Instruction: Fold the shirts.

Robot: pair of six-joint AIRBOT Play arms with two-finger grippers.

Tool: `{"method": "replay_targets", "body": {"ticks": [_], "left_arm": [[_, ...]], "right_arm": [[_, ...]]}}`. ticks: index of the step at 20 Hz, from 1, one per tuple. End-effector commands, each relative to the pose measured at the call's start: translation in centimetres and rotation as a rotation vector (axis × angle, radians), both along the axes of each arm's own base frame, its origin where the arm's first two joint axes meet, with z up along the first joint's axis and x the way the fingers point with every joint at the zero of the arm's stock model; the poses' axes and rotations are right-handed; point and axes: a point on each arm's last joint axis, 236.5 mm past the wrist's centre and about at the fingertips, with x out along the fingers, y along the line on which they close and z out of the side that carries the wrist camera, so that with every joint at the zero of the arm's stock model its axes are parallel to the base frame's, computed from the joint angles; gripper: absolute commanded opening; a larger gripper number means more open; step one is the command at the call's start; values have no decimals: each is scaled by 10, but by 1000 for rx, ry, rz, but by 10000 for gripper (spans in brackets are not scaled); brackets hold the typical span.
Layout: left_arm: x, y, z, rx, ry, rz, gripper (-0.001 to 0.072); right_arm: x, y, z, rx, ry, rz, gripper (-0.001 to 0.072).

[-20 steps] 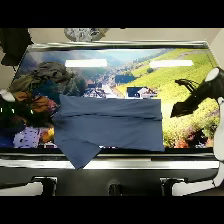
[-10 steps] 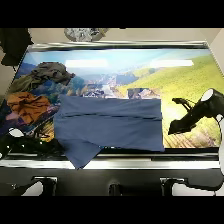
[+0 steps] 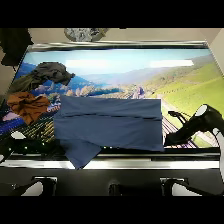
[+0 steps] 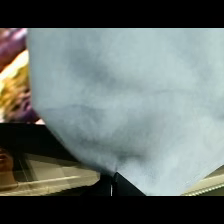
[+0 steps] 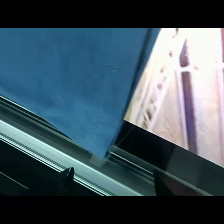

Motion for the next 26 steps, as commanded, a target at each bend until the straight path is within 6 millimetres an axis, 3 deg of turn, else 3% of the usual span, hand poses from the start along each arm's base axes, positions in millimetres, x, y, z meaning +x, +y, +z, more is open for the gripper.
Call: {"method": "replay_targets", "body": {"ticks": [1,6,9,10,11,12,14,16,18,21,24,26], "left_arm": [[4,4,-4,22,-21,1,30],[9,6,-1,26,-35,-1,29],[15,8,2,32,-52,-1,30],[18,9,3,35,-61,-1,30],[22,11,5,39,-71,-1,30],[26,12,7,44,-83,0,29],[38,16,15,52,-128,-23,27],[57,21,37,66,-207,-58,25],[81,28,69,95,-304,-65,24],[128,31,110,144,-439,-90,23],[180,24,127,150,-494,-128,23],[220,24,129,150,-513,-146,23]], "right_arm": [[-3,20,-11,65,-18,-44,613],[-7,26,-32,50,-19,-131,605],[1,38,-43,73,-52,-227,518],[1,38,-45,69,-52,-238,358],[0,36,-46,57,-45,-248,145],[0,37,-45,60,-42,-250,37],[1,38,-40,84,-58,-196,37],[12,37,-24,107,-103,-129,37],[36,30,2,98,-187,-104,36],[92,21,35,75,-334,-115,36],[154,29,47,32,-430,-27,36],[195,21,45,-45,-466,-33,37]]}}
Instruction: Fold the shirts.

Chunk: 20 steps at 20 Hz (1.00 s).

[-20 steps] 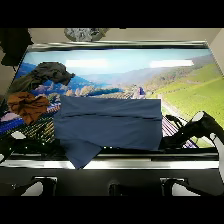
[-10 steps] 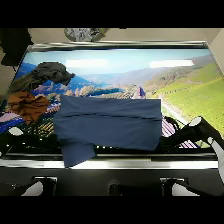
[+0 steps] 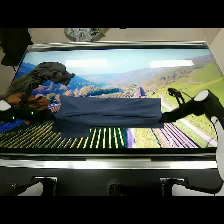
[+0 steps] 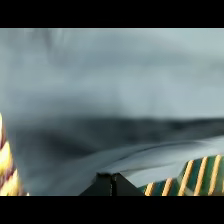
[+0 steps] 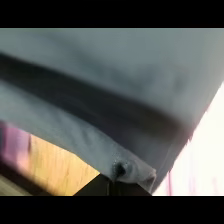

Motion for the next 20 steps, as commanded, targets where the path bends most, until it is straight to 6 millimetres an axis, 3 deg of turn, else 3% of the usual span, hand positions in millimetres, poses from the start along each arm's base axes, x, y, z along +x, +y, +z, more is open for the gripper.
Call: {"method": "replay_targets", "body": {"ticks": [1,3,6,9,11,12,13,14,15,18,20], "left_arm": [[69,0,13,6,-54,-28,23],[93,1,10,-11,-13,-76,23],[123,-3,-11,-26,33,-120,24],[130,-2,-43,-53,118,-66,25],[128,-5,-56,-59,145,-70,28],[129,-5,-56,-62,143,-70,37],[128,-5,-51,-62,140,-73,91],[126,-3,-45,-61,135,-94,136],[125,0,-37,-60,129,-109,148],[126,9,-7,-43,63,-116,147],[128,7,15,-28,2,-121,147]], "right_arm": [[68,-13,3,-115,-66,-22,37],[84,-20,-4,-129,-34,-28,37],[104,-8,-18,-71,-37,-75,37],[101,-8,-46,-66,30,-100,39],[103,-4,-54,-48,35,-109,40],[105,-3,-51,-39,21,-99,74],[105,-6,-46,-39,5,-83,229],[103,-8,-37,-32,-8,-64,505],[102,-16,-26,-25,-35,-47,623],[92,-48,-5,56,-32,-125,651],[89,-54,-8,154,-4,-191,652]]}}
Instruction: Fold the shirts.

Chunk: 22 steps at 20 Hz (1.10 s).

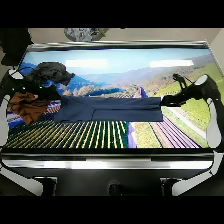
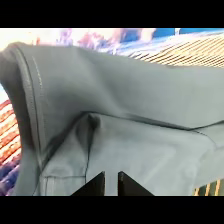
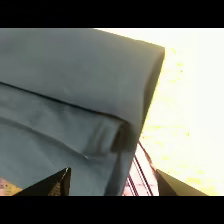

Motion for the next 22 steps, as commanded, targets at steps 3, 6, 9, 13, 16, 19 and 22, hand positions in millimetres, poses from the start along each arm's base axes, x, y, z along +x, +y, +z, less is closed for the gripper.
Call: {"method": "replay_targets", "body": {"ticks": [3,6,9,13,16,19,22], "left_arm": [[2,-15,60,-9,-143,-28,147],[-3,-37,93,-21,-212,-70,147],[-17,-58,122,-12,-272,-138,146],[-28,-83,145,-11,-323,-193,145],[-30,-106,135,-20,-317,-235,116],[-29,-152,97,-43,-288,-255,30],[-50,-238,46,-170,-206,-254,30]], "right_arm": [[-8,13,-15,246,63,-89,673],[0,34,-33,330,94,-127,689],[9,42,-44,317,110,-180,665],[12,63,-49,284,122,-165,132],[14,75,-17,322,32,-66,40],[11,76,42,300,-75,-8,38],[-8,85,108,287,-163,62,38]]}}
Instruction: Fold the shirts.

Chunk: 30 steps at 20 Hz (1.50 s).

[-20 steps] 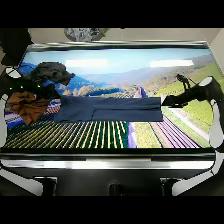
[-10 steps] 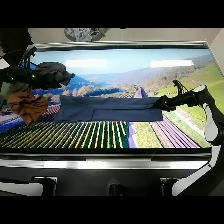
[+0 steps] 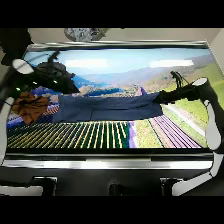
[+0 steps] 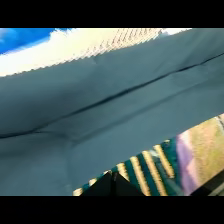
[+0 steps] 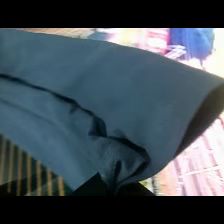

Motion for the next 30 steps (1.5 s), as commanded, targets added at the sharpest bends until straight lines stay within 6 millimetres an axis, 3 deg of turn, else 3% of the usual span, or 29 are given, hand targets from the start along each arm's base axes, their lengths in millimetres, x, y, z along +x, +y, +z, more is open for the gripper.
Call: {"method": "replay_targets", "body": {"ticks": [1,4,7,12,15,18,21,23,25,28,30], "left_arm": [[-18,-84,-53,-79,52,-5,30],[-20,-135,-90,-118,101,49,29],[-21,-182,-106,-267,200,135,29],[-33,-261,-99,-467,293,123,29],[-46,-289,-114,-473,344,150,29],[-48,-302,-105,-516,327,126,27],[-34,-278,-61,-539,215,45,26],[-21,-241,-21,-490,98,-9,25],[0,-188,28,-418,-69,-17,26],[28,-87,110,-303,-312,91,26],[31,-23,162,-252,-444,181,26]], "right_arm": [[-23,11,72,-17,-116,70,38],[-43,17,120,-29,-174,72,38],[-68,24,156,-37,-212,90,39],[-95,31,201,-61,-301,80,39],[-104,33,219,-72,-344,73,39],[-101,30,219,-81,-358,62,39],[-82,38,216,-54,-387,58,39],[-69,66,213,16,-398,91,38],[-55,106,214,104,-418,118,39],[-36,173,211,232,-430,130,39],[-27,216,196,285,-410,132,39]]}}
